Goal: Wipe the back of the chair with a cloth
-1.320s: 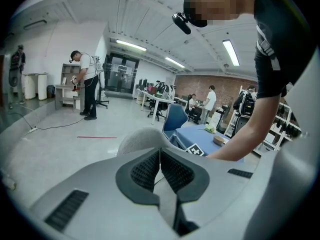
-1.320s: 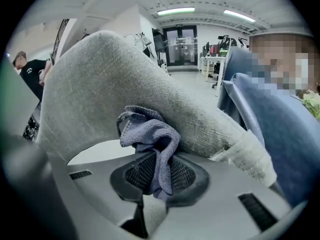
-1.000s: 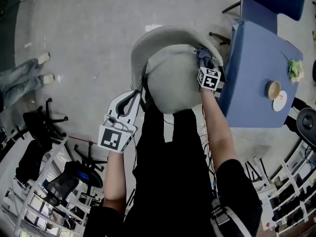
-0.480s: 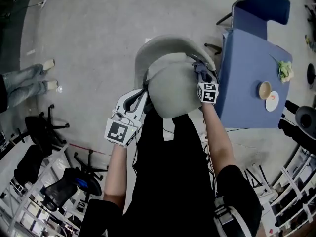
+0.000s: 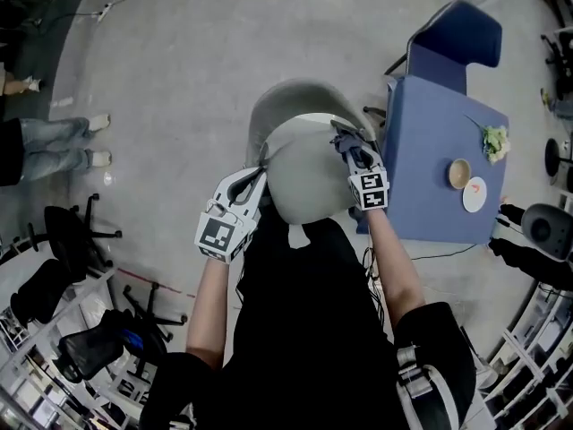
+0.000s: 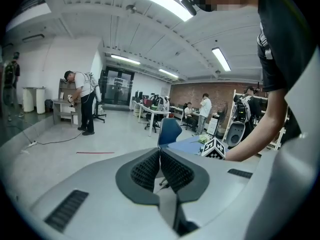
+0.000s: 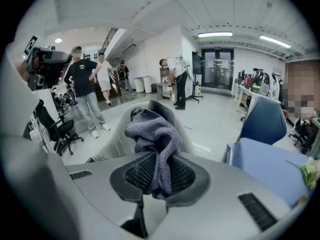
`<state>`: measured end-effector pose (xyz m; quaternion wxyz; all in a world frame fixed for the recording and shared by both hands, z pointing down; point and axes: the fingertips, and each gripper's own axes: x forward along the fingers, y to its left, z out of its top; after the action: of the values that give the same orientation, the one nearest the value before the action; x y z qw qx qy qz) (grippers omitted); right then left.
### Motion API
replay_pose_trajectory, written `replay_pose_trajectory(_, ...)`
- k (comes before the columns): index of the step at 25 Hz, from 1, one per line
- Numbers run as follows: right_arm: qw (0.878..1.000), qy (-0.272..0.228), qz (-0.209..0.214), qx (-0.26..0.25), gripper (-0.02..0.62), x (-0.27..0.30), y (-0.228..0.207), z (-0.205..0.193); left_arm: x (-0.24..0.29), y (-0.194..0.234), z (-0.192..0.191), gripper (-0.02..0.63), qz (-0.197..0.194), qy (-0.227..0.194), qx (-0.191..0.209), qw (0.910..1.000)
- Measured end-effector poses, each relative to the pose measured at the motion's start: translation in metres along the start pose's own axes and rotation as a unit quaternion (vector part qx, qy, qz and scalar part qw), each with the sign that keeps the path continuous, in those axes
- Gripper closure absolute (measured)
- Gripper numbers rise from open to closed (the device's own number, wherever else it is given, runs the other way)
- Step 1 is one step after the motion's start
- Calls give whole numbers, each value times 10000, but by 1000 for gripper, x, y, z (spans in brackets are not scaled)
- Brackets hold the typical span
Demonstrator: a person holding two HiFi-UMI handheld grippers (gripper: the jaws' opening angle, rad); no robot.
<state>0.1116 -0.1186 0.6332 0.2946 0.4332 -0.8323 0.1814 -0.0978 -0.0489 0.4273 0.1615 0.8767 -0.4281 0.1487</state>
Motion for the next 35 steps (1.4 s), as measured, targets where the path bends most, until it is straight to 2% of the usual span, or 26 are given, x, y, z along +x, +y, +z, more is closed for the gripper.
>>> replay_pose_trajectory(6, 9971, -557, 446, -271, 517, -51, 26, 48, -31, -19, 0, 578, 243, 66, 78, 9997)
replay_pose_trajectory(16, 9870, -1136, 858, -739, 518, -127, 46, 78, -49, -50, 15, 578, 576, -72, 208, 9981)
replay_pose_trajectory(28, 9809, -1410, 1042, -843, 518, -179, 47, 68, -46, -100, 19, 578, 581, -57, 377, 9976)
replay_pose_trajectory(35, 9796, -1425, 1131, -850, 518, -182, 34, 55, -32, -116, 22, 578, 571, -50, 449, 9973)
